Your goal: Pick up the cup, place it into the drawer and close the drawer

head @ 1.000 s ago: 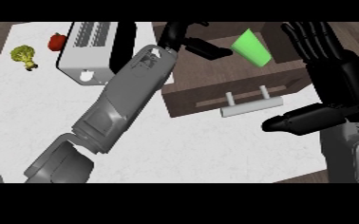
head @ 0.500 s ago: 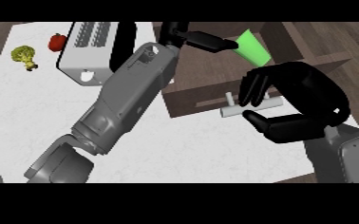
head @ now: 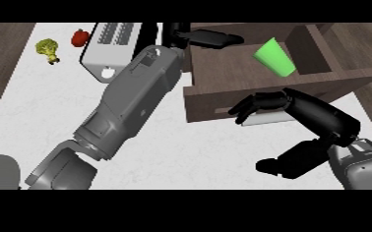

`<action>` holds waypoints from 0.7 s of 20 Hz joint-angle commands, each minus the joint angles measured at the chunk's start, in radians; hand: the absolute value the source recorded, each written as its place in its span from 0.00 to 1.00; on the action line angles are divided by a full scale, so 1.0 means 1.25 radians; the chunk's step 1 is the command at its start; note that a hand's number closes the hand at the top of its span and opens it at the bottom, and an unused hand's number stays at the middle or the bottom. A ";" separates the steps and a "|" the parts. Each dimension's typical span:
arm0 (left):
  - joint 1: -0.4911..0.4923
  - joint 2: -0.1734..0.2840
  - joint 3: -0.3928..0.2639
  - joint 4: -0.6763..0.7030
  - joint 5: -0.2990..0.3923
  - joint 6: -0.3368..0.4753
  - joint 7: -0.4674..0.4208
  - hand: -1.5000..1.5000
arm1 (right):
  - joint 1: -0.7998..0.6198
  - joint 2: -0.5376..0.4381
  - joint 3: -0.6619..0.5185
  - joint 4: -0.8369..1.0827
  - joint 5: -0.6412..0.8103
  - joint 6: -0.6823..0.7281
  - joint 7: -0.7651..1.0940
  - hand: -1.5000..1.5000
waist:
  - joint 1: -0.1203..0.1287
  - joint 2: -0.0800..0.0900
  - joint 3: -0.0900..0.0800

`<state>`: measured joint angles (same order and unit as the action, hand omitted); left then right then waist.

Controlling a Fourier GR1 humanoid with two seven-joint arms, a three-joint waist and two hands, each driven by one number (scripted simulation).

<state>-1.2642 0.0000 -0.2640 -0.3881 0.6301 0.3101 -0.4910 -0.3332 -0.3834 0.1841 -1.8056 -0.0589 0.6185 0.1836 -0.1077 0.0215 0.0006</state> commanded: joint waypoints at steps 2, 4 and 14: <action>0.029 0.000 0.001 -0.007 0.030 -0.009 -0.028 0.00 | 0.044 -0.007 0.052 0.042 0.215 -0.067 -0.051 0.00 | 0.051 -0.008 0.000; 0.055 0.004 0.038 0.014 0.027 -0.070 -0.084 0.00 | 0.034 -0.001 0.066 0.101 0.265 -0.095 -0.075 0.00 | 0.067 -0.004 0.000; 0.161 0.063 0.032 -0.092 0.030 -0.104 -0.056 0.00 | -0.136 0.084 0.133 0.597 0.456 -0.204 -0.224 1.00 | 0.134 -0.009 0.001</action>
<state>-1.1198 0.0406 -0.2277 -0.4726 0.6690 0.2138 -0.5589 -0.4023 -0.3122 0.3532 -1.2723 0.4499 0.4027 -0.0500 0.0324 0.0089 0.0012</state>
